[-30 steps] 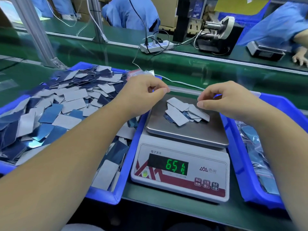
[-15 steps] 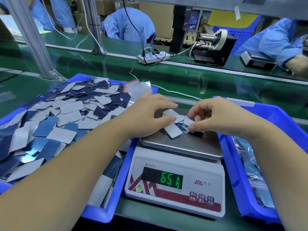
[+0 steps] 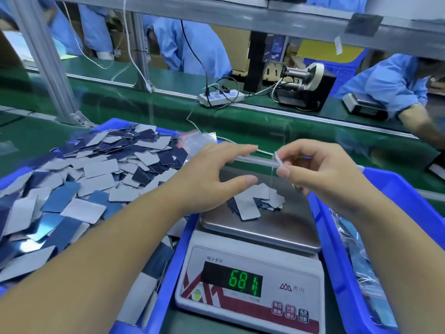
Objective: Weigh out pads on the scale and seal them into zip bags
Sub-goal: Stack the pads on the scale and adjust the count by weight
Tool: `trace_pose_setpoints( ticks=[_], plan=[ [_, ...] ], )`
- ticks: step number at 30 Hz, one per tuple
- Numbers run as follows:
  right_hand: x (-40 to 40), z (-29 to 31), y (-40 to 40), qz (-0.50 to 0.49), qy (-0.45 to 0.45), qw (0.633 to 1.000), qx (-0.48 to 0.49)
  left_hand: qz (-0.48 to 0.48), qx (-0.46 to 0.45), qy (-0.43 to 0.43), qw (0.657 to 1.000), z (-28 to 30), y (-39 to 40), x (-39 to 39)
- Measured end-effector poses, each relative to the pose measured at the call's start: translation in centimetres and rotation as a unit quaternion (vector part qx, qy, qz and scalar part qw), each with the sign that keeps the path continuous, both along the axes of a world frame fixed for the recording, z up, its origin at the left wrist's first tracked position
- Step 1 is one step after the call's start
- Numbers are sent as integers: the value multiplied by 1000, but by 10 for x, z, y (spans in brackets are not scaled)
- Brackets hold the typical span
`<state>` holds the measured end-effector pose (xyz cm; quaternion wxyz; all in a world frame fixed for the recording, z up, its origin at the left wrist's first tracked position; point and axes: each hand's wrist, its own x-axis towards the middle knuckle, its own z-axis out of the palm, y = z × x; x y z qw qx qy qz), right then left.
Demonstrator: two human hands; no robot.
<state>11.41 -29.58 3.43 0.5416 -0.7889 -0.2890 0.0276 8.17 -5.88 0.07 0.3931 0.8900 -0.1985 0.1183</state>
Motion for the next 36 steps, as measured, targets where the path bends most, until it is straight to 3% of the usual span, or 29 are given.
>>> trace_pose_setpoints(
  ticks=[7,12,18,22,25,26,28,30,31,33,36],
  plan=[
    [-10,-11,19,24,-47,998,30,-38,-72,-22,996,6,-9,-5],
    [-10,-15,24,13,-68,997,41,-58,-172,17,983,4,-8,-5],
    [-8,-21,30,-2,-62,994,91,-105,-218,56,969,4,-11,-9],
    [-7,-20,32,-4,-47,991,123,-54,-222,56,972,8,-8,-6],
    [-4,-19,26,-32,-65,995,62,22,-233,27,972,13,4,0],
    [-1,-18,22,-58,-87,994,12,83,-211,19,974,15,12,3],
    [4,-16,13,-115,-132,980,-97,252,-54,30,966,15,32,10],
    [8,-14,6,-146,-132,965,-171,334,112,117,928,14,45,14],
    [10,-14,4,-152,-119,961,-199,345,152,158,913,13,48,14],
    [11,-14,1,-147,-90,954,-244,342,160,174,910,13,46,14],
    [13,-12,-1,-132,-56,950,-277,243,68,86,964,15,34,8]
  ],
)
